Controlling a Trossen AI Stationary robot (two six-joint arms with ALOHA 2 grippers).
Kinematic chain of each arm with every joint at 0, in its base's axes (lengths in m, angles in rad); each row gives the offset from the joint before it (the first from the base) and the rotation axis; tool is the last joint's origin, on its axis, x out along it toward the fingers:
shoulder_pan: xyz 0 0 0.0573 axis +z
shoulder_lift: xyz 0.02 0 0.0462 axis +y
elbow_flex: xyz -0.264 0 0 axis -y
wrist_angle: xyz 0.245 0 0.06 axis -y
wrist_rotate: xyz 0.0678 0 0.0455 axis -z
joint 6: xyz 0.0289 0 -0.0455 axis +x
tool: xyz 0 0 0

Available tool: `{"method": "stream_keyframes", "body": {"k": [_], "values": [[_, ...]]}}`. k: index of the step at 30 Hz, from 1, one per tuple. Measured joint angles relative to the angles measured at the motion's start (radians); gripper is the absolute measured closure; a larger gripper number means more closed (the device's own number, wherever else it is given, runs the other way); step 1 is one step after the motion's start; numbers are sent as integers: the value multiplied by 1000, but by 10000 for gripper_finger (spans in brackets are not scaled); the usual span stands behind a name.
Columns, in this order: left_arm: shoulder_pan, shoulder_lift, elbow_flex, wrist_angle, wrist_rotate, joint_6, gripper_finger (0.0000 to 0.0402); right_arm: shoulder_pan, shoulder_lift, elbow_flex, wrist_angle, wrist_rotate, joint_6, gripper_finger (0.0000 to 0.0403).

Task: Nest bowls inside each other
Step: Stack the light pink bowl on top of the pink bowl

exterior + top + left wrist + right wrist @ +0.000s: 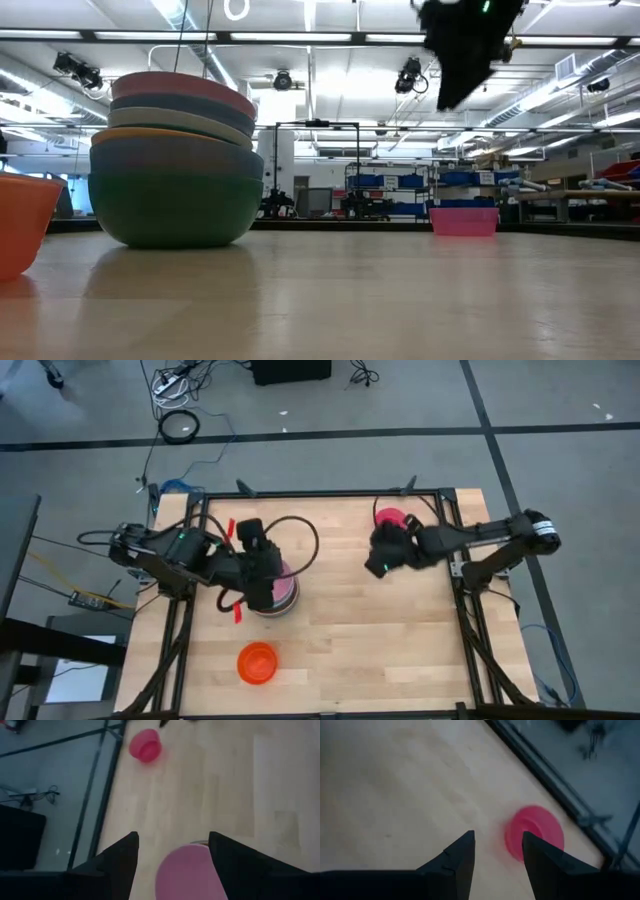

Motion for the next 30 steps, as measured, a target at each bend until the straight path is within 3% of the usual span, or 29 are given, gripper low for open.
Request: {"method": "stream_keyframes", "body": {"k": [9, 18, 30], "values": [[-11, 3, 4, 0, -29, -16, 152, -318, 1, -109, 150, -207, -158, 251], [-11, 4, 3, -1, -60, -17, 152, -510, 1, -117, 357, -576, -206, 251], [-11, 4, 2, -29, -62, -53, 152, -551, 1, -193, 317, -550, -214, 251]]}}
